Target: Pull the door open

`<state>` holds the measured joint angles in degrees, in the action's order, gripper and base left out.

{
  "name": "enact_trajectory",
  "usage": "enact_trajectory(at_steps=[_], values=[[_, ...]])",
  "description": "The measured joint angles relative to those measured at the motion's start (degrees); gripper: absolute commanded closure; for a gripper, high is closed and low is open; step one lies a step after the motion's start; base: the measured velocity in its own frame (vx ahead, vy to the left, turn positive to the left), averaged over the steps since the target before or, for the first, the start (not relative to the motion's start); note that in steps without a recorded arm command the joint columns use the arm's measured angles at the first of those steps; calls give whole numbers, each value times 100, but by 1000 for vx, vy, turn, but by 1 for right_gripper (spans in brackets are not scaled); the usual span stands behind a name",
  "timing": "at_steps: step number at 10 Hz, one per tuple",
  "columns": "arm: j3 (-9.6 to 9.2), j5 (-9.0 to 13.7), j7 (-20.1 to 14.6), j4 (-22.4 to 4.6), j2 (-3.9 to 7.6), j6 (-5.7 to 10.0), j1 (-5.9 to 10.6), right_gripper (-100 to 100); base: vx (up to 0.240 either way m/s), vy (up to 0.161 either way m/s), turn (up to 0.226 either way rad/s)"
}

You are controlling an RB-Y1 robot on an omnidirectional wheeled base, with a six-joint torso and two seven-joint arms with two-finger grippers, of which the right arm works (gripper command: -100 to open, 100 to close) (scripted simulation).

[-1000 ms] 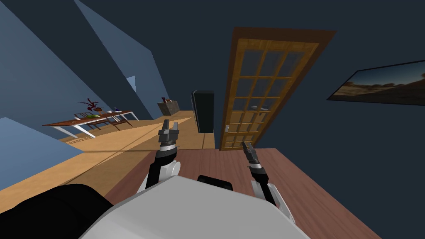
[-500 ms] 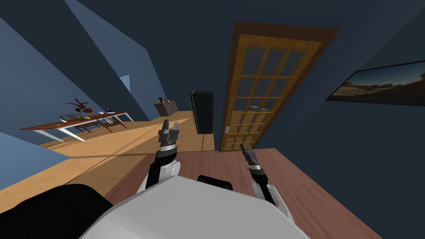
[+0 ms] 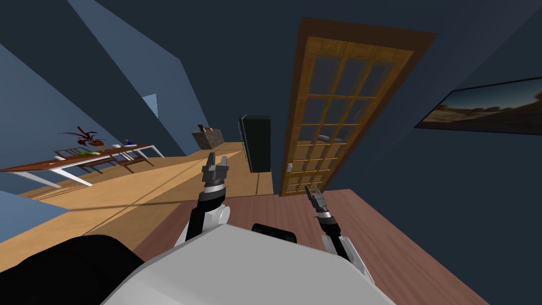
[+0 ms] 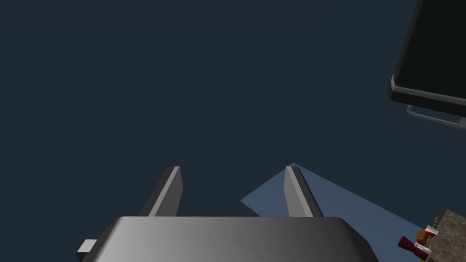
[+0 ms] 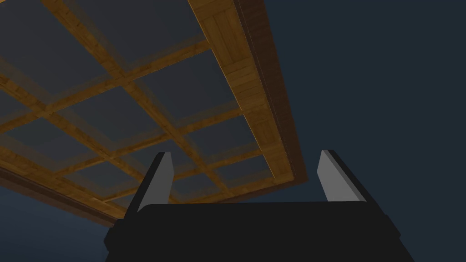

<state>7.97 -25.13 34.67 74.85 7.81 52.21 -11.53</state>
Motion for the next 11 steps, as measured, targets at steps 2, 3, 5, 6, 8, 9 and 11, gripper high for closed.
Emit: enact_trajectory(at_steps=[2, 3, 5, 6, 8, 9, 11], values=[[44, -118, 158, -257, 15, 69, 91, -100, 81, 47, -49], [67, -175, 239, -390, 18, 116, 125, -100, 89, 48, -48], [97, -296, 382, -574, 23, 160, 171, -100, 98, 43, -47], [120, -351, 447, -691, 37, 184, 220, -100, 100, 41, -51], [165, -457, 587, -931, 54, 256, 294, -100, 98, 38, -45], [188, -512, 672, -1089, 55, 296, 363, -100, 86, 45, -45], [229, -617, 807, -1300, 70, 363, 415, -100, 88, 43, -44]])
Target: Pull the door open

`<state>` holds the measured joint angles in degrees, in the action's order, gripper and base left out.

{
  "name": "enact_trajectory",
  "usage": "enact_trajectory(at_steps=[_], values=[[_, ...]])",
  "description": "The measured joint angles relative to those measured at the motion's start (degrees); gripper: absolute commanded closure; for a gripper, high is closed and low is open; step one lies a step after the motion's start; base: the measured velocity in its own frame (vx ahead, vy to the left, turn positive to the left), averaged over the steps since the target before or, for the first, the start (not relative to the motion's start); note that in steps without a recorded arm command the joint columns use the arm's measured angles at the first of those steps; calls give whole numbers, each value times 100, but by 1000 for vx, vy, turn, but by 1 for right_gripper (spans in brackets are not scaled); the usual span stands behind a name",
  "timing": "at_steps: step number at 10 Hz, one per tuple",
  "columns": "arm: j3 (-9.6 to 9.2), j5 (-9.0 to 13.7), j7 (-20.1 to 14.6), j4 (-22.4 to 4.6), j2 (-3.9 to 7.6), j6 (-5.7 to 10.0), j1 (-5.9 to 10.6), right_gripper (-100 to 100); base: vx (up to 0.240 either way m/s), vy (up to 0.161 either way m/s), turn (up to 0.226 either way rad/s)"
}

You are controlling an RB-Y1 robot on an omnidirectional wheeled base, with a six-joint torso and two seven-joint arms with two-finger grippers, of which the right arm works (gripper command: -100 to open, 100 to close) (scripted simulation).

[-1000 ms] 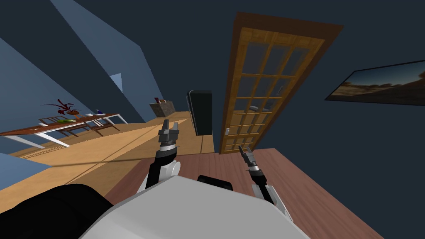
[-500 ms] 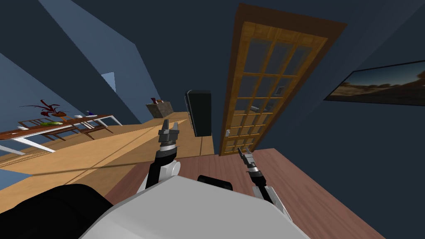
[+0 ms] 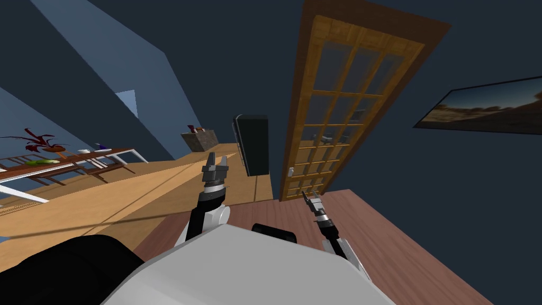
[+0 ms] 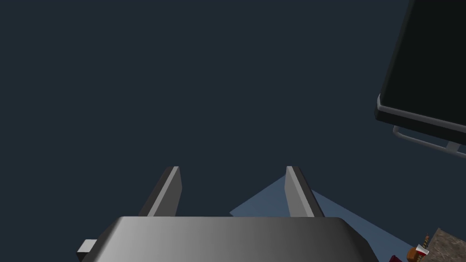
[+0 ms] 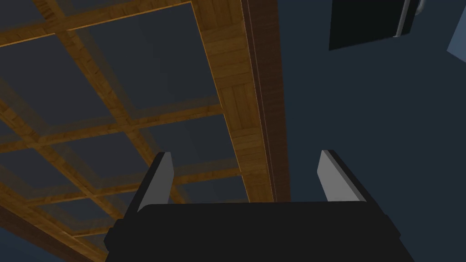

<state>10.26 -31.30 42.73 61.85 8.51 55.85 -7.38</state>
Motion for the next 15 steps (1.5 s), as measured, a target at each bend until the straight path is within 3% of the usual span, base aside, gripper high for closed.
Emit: enact_trajectory(at_steps=[12, 15], values=[[241, -661, 843, -1340, 58, 389, 408, -100, 111, 41, -48], [319, -804, 1089, -1791, 77, 541, 557, -100, 129, 29, -62]])
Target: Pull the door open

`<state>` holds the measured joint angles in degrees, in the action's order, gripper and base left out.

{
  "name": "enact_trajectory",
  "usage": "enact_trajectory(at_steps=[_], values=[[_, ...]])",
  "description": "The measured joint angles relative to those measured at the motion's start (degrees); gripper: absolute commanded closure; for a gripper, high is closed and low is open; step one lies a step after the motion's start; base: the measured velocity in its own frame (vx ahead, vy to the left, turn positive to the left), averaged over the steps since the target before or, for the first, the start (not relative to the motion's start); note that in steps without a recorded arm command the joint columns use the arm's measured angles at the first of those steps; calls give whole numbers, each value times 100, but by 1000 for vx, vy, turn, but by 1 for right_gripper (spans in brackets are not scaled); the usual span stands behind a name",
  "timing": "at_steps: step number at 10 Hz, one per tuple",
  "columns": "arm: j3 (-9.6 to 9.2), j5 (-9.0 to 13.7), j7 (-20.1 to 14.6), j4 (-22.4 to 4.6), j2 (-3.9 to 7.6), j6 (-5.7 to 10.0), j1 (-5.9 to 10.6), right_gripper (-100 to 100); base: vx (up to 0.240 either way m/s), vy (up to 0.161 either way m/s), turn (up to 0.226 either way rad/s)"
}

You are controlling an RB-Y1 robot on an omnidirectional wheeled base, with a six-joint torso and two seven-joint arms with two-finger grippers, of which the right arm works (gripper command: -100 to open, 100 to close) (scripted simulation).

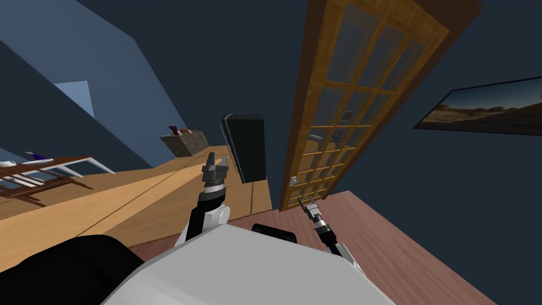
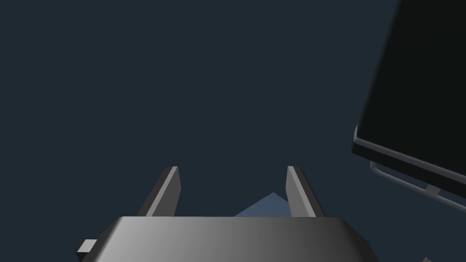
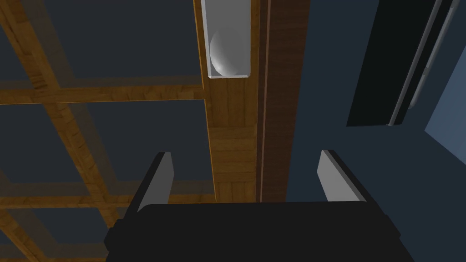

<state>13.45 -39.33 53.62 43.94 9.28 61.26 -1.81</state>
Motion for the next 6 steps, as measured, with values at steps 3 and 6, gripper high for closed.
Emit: enact_trajectory(at_steps=[3, 6], values=[[56, -163, 197, -301, 9, 86, 86, -100, 149, 33, -38], [11, 35, 280, -352, 62, 30, 92, -100, -52, 54, 108]])
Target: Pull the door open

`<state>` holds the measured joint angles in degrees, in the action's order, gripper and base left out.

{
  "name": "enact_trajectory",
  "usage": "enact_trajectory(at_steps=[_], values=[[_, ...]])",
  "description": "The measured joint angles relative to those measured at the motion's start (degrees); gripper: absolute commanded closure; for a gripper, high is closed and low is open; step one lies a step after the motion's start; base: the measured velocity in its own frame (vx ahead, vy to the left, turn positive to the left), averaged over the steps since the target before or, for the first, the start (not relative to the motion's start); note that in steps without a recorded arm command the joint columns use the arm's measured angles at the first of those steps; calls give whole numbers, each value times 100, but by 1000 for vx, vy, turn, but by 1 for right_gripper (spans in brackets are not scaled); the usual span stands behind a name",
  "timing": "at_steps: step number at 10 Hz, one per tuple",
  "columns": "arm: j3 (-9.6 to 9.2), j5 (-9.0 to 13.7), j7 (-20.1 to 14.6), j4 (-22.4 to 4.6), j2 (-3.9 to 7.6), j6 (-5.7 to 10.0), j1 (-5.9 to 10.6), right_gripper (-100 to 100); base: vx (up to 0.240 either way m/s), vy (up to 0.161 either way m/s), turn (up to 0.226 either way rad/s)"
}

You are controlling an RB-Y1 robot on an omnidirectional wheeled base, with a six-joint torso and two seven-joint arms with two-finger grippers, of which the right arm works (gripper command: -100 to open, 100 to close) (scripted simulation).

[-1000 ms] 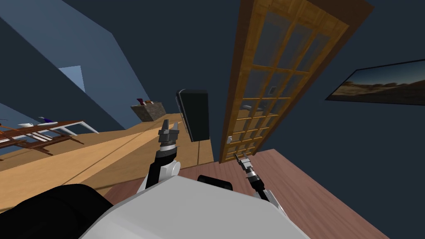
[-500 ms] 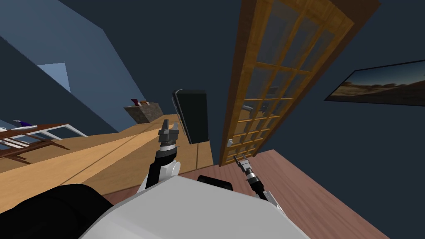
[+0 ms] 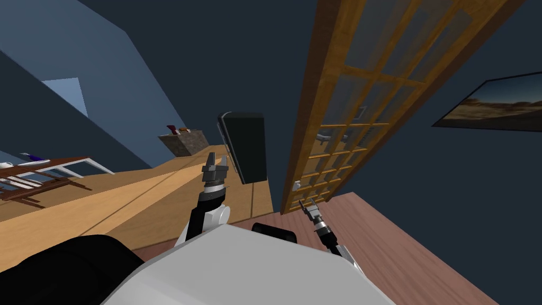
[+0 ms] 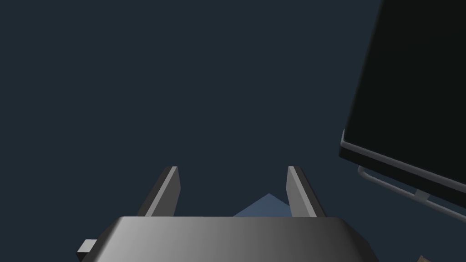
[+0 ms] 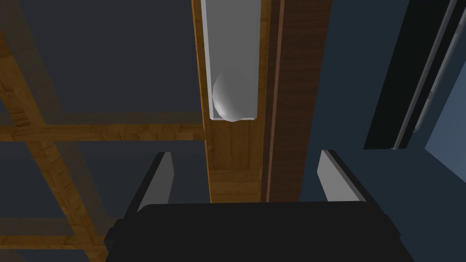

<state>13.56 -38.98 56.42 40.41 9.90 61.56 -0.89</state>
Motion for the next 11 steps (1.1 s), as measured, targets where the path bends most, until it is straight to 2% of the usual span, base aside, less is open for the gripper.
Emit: enact_trajectory(at_steps=[2, 4, 6, 10, 11], values=[[-23, 250, 137, -246, 97, 13, 94, -100, -43, 46, 105], [-78, 494, 227, -324, 176, -43, 120, -100, 45, 27, 132], [-147, 713, 288, -310, 224, -143, 110, -100, 134, 23, 99], [-219, 957, 437, -522, 256, -149, 249, -100, 179, -18, 68], [-221, 961, 440, -522, 256, -152, 254, 100, -7, -1, -12]])
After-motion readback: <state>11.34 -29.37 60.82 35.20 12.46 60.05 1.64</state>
